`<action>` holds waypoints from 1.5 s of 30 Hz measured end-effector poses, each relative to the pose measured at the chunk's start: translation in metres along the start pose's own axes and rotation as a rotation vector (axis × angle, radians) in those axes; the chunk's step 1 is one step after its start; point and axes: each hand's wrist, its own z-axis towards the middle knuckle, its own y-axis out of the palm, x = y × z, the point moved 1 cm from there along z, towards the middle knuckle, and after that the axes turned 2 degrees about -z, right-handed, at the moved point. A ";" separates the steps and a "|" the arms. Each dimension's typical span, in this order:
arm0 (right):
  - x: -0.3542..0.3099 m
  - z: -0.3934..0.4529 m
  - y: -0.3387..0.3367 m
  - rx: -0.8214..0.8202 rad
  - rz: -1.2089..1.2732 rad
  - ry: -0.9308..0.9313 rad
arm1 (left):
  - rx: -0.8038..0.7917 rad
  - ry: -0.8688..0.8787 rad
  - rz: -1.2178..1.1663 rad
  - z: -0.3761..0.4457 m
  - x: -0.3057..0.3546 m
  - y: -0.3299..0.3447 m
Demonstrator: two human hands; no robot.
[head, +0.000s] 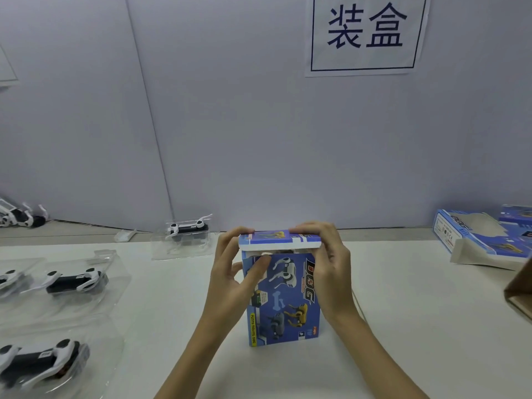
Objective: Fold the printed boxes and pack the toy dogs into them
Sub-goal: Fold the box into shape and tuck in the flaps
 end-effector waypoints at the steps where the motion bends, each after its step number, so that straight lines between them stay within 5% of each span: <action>1: 0.002 -0.001 -0.001 -0.015 0.031 0.013 | 0.003 -0.001 0.000 -0.002 0.000 0.001; 9: 0.010 0.000 -0.009 -0.060 0.203 0.106 | 0.022 0.080 0.028 -0.006 -0.007 -0.001; 12: 0.010 0.002 -0.007 -0.048 0.147 0.080 | -0.060 0.104 0.106 -0.007 -0.017 -0.005; 20: 0.010 -0.005 0.000 -0.112 -0.073 -0.051 | 0.021 0.055 0.012 -0.005 -0.016 0.002; 25: 0.010 -0.011 0.006 0.181 -0.068 0.084 | 0.092 0.135 0.409 -0.014 -0.024 -0.002; 28: 0.010 -0.017 0.011 0.101 0.134 0.226 | 0.024 0.247 0.793 -0.015 -0.025 -0.005; 36: 0.013 -0.003 -0.004 -0.249 -0.044 0.271 | -0.075 0.310 0.782 -0.009 -0.029 -0.018; 40: 0.016 -0.011 -0.001 -0.276 -0.112 0.207 | -0.190 0.410 0.878 -0.008 -0.029 -0.022; 45: 0.009 -0.016 0.015 -0.254 -0.106 0.131 | -0.071 0.366 0.920 -0.010 -0.025 -0.017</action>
